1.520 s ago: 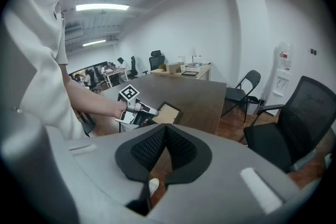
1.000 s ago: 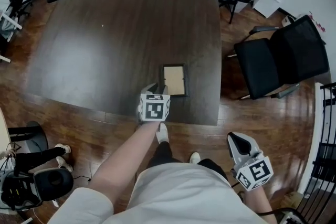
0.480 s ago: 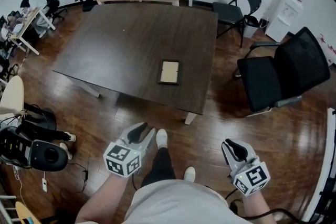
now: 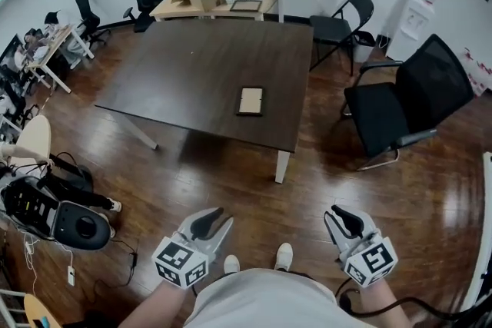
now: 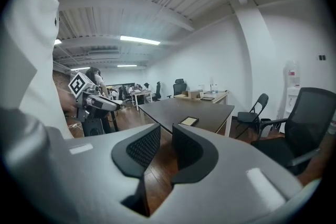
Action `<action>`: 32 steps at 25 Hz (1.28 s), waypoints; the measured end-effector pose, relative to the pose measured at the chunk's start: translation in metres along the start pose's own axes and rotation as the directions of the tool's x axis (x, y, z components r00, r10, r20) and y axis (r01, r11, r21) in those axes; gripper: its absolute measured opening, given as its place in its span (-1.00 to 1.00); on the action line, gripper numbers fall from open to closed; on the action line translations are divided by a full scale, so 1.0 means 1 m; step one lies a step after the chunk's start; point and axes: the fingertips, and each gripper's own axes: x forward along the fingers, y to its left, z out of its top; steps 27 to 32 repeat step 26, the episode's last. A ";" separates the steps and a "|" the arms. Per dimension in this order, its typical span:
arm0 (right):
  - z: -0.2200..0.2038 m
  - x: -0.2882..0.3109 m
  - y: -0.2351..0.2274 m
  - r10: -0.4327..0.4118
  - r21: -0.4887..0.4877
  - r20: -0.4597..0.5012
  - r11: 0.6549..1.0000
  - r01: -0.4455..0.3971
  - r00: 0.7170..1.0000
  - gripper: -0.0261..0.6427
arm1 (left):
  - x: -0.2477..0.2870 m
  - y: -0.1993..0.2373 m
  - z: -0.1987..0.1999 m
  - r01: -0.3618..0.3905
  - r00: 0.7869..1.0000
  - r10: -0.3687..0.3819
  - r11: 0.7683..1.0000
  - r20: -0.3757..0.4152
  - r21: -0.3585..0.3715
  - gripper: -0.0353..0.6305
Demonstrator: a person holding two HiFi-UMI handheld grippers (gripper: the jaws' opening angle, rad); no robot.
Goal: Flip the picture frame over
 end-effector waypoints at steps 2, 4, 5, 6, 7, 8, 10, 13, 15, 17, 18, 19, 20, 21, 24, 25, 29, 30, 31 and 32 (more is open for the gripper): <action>0.000 -0.008 0.014 -0.008 0.000 0.010 1.000 0.008 1.000 -0.71 | -0.009 -0.008 0.002 0.019 1.000 -0.019 1.000 0.023 0.017 -0.56; 0.002 -0.008 0.029 -0.020 0.000 0.022 1.000 0.020 1.000 -0.71 | -0.018 -0.009 0.006 0.043 0.998 -0.044 0.999 0.042 0.029 -0.56; 0.003 -0.007 0.038 -0.022 -0.003 0.025 1.000 0.022 0.999 -0.71 | -0.024 -0.009 0.007 0.053 0.997 -0.054 0.998 0.051 0.030 -0.56; 0.005 -0.006 0.048 -0.023 -0.008 0.025 1.000 0.023 0.999 -0.71 | -0.030 -0.009 0.007 0.062 0.996 -0.064 0.998 0.059 0.027 -0.56; 0.006 -0.005 0.057 -0.024 -0.014 0.025 1.000 0.024 0.999 -0.71 | -0.036 -0.009 0.006 0.071 0.995 -0.073 0.997 0.067 0.024 -0.56; 0.007 -0.004 0.066 -0.026 -0.019 0.025 0.999 0.027 0.999 -0.71 | -0.042 -0.009 0.004 0.081 0.994 -0.082 0.996 0.072 0.022 -0.56; 0.009 0.000 0.083 -0.032 -0.026 0.031 0.999 0.033 0.999 -0.71 | -0.055 -0.007 -0.001 0.101 0.992 -0.103 0.994 0.074 0.029 -0.56; 0.010 0.005 0.108 -0.044 -0.032 0.032 0.998 0.045 0.999 -0.71 | -0.073 0.000 -0.009 0.124 0.990 -0.127 0.991 0.068 0.049 -0.56; 0.010 0.007 0.122 -0.054 -0.030 0.031 0.998 0.055 0.998 -0.71 | -0.085 0.006 -0.014 0.133 0.988 -0.136 0.990 0.067 0.047 -0.56; 0.009 0.008 0.135 -0.062 -0.029 0.027 0.998 0.062 0.998 -0.71 | -0.095 0.013 -0.020 0.139 0.988 -0.142 0.989 0.067 0.041 -0.57; 0.008 0.010 0.141 -0.064 -0.030 0.023 0.997 0.065 0.998 -0.71 | -0.100 0.017 -0.023 0.141 0.987 -0.143 0.989 0.068 0.039 -0.57; 0.006 0.011 0.147 -0.067 -0.032 0.018 0.997 0.067 0.998 -0.71 | -0.104 0.021 -0.026 0.143 0.987 -0.145 0.989 0.069 0.036 -0.58; 0.005 0.013 0.153 -0.070 -0.034 0.014 0.997 0.071 0.997 -0.71 | -0.109 0.025 -0.029 0.144 0.987 -0.146 0.989 0.070 0.032 -0.58; 0.004 0.015 0.159 -0.074 -0.035 0.010 0.997 0.074 0.997 -0.71 | -0.113 0.028 -0.031 0.147 0.986 -0.148 0.989 0.071 0.029 -0.58; 0.003 0.021 0.173 -0.083 -0.036 0.009 0.996 0.083 0.997 -0.71 | -0.125 0.038 -0.039 0.157 0.985 -0.159 0.987 0.066 0.028 -0.59; 0.003 0.024 0.178 -0.083 -0.035 0.009 0.996 0.084 0.996 -0.71 | -0.129 0.041 -0.042 0.161 0.985 -0.162 0.987 0.062 0.029 -0.59; 0.002 0.026 0.183 -0.084 -0.033 0.009 0.996 0.084 0.996 -0.71 | -0.133 0.045 -0.045 0.164 0.984 -0.166 0.986 0.059 0.031 -0.59; 0.002 0.026 0.183 -0.084 -0.033 0.009 0.996 0.084 0.996 -0.71 | -0.133 0.045 -0.045 0.164 0.984 -0.166 0.986 0.059 0.031 -0.59; 0.002 0.026 0.183 -0.084 -0.033 0.009 0.996 0.084 0.996 -0.71 | -0.133 0.045 -0.045 0.164 0.984 -0.166 0.986 0.059 0.031 -0.59; 0.002 0.026 0.183 -0.084 -0.033 0.009 0.996 0.084 0.996 -0.71 | -0.133 0.045 -0.045 0.164 0.984 -0.166 0.986 0.059 0.031 -0.59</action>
